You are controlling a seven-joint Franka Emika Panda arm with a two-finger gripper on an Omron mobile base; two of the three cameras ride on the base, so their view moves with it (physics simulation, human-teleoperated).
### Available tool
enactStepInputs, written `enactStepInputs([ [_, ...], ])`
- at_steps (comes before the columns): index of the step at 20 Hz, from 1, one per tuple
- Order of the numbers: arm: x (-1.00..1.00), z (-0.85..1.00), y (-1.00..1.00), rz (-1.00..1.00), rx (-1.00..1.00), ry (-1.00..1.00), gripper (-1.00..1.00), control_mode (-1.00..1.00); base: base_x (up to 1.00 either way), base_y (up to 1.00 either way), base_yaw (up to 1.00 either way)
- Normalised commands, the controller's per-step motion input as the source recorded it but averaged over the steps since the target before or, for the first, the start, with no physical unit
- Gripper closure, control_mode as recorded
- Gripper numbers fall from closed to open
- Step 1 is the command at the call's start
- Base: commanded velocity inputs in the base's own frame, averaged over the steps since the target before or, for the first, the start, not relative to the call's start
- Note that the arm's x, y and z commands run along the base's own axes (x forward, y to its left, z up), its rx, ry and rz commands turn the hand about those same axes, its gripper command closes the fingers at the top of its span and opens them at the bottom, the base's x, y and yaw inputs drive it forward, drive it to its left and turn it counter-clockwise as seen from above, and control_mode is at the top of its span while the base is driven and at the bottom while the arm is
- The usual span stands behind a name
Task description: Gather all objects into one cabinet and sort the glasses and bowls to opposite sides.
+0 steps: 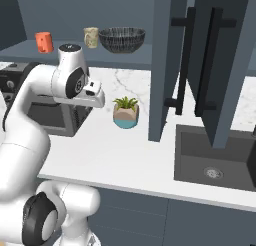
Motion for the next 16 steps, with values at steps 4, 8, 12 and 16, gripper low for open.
enactStepInputs([
  [4,-0.67,0.00,0.00,0.00,0.00,-0.11,-1.00,-1.00,0.00,0.00,0.00],
  [8,-1.00,0.09,0.00,0.00,0.00,-0.23,-1.00,-1.00,0.00,0.00,0.00],
  [12,-0.82,0.38,0.14,-0.03,-0.05,-0.12,-1.00,-1.00,0.00,0.00,0.00],
  [16,-0.56,0.31,0.21,-0.05,-0.17,-0.02,-1.00,-1.00,0.00,0.00,0.00],
])
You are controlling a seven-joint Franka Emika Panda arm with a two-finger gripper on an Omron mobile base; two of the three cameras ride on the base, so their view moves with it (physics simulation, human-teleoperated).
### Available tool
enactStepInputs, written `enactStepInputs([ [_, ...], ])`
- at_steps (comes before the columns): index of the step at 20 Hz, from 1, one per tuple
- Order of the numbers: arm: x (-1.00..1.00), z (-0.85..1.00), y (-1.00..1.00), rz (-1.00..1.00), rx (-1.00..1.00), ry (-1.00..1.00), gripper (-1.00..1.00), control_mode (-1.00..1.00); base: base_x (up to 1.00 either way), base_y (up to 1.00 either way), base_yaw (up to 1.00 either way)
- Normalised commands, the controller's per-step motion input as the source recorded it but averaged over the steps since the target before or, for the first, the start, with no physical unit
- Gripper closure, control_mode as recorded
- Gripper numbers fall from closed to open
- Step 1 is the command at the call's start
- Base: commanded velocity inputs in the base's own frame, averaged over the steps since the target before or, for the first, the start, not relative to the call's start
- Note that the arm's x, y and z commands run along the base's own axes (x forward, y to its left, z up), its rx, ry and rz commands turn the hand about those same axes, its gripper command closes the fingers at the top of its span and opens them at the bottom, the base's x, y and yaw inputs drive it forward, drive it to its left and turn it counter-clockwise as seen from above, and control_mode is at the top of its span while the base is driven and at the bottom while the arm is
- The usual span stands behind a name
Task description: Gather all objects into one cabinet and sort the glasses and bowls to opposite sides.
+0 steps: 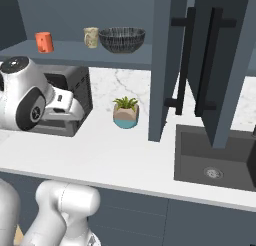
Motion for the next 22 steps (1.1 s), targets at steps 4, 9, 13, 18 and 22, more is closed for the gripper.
enactStepInputs([
  [4,-0.26,0.32,-0.22,-0.09,-0.05,0.05,-1.00,-1.00,0.00,0.00,0.00],
  [9,-0.37,0.12,-0.29,-0.05,0.02,0.09,-1.00,-1.00,0.00,0.00,0.00],
  [13,-0.42,0.00,-0.02,-0.05,0.08,0.05,-1.00,-1.00,0.00,0.00,0.00],
  [18,-0.41,0.00,0.19,0.00,0.00,0.00,-1.00,-1.00,0.00,0.00,0.00],
  [22,-0.18,0.00,0.31,0.02,0.00,0.00,-1.00,-1.00,0.00,0.00,0.00],
])
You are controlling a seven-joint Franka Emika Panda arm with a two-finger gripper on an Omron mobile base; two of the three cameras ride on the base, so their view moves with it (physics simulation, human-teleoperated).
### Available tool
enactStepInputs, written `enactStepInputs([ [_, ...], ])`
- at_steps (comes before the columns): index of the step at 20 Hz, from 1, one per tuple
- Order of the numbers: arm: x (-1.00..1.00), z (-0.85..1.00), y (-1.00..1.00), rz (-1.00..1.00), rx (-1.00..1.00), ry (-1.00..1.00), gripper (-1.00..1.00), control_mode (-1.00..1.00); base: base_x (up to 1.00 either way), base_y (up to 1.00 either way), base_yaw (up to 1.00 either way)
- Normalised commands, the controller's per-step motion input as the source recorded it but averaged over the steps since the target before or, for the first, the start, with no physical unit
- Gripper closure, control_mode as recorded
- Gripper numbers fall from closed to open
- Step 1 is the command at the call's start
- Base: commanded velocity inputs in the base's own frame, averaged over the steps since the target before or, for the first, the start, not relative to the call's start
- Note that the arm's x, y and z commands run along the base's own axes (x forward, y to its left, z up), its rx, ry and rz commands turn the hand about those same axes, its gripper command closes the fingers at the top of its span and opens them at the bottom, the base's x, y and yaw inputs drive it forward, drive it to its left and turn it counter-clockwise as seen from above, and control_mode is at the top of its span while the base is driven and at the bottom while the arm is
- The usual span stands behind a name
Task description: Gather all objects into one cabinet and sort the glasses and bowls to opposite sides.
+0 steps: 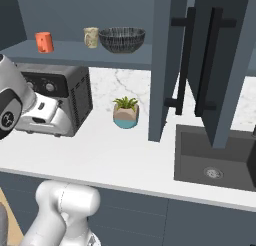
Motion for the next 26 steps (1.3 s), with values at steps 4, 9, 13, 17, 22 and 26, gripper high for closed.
enactStepInputs([
  [4,-0.07,0.00,0.09,0.02,0.00,0.00,-1.00,-1.00,0.00,0.00,0.00],
  [9,-0.06,0.00,0.00,0.00,0.01,0.00,-1.00,-1.00,0.00,0.00,0.00],
  [13,-0.01,0.00,-0.01,0.00,0.02,0.00,-1.00,-1.00,0.00,0.00,0.00],
  [17,-0.04,0.00,-0.01,0.00,0.01,0.00,-1.00,-1.00,0.00,0.00,0.00],
  [22,-0.22,0.00,-0.05,0.00,0.00,-0.01,-1.00,1.00,-0.10,-0.01,0.00],
  [26,0.00,0.00,0.00,0.00,0.00,0.00,-1.00,1.00,-0.90,-0.08,0.00],
])
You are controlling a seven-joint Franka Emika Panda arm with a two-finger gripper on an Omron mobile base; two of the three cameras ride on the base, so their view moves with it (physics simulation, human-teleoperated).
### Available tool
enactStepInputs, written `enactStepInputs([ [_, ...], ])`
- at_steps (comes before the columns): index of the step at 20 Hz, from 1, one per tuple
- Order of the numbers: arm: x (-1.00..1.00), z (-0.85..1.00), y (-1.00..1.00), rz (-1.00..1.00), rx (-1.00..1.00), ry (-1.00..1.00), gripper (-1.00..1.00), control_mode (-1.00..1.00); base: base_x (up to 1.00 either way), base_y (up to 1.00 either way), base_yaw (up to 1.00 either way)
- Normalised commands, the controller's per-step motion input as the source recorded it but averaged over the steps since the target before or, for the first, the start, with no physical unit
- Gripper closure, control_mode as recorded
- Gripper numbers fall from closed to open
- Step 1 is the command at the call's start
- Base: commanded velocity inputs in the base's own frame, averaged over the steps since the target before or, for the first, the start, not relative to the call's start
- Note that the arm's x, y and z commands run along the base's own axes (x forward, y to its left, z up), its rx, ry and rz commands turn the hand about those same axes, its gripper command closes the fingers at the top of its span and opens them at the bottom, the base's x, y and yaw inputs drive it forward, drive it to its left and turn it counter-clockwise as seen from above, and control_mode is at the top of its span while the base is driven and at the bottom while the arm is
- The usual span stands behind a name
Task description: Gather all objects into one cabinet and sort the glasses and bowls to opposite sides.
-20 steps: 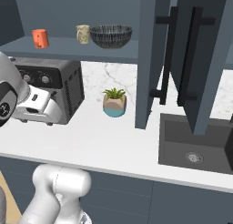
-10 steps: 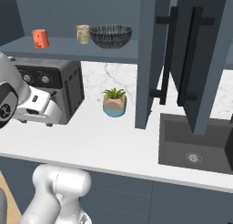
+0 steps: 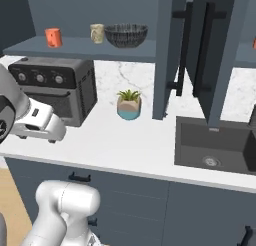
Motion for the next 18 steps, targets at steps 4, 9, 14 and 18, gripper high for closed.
enactStepInputs([
  [4,0.00,0.00,0.00,0.00,0.00,0.00,-1.00,1.00,-1.00,0.00,-0.09],
  [9,0.00,0.00,0.00,0.00,0.00,0.00,-1.00,1.00,-0.66,0.02,-0.21],
  [14,0.00,0.00,0.00,0.00,0.00,0.00,-1.00,1.00,-0.03,0.04,-0.34],
  [18,0.00,0.00,0.00,0.00,0.00,0.00,-1.00,1.00,-0.03,-0.62,-0.17],
])
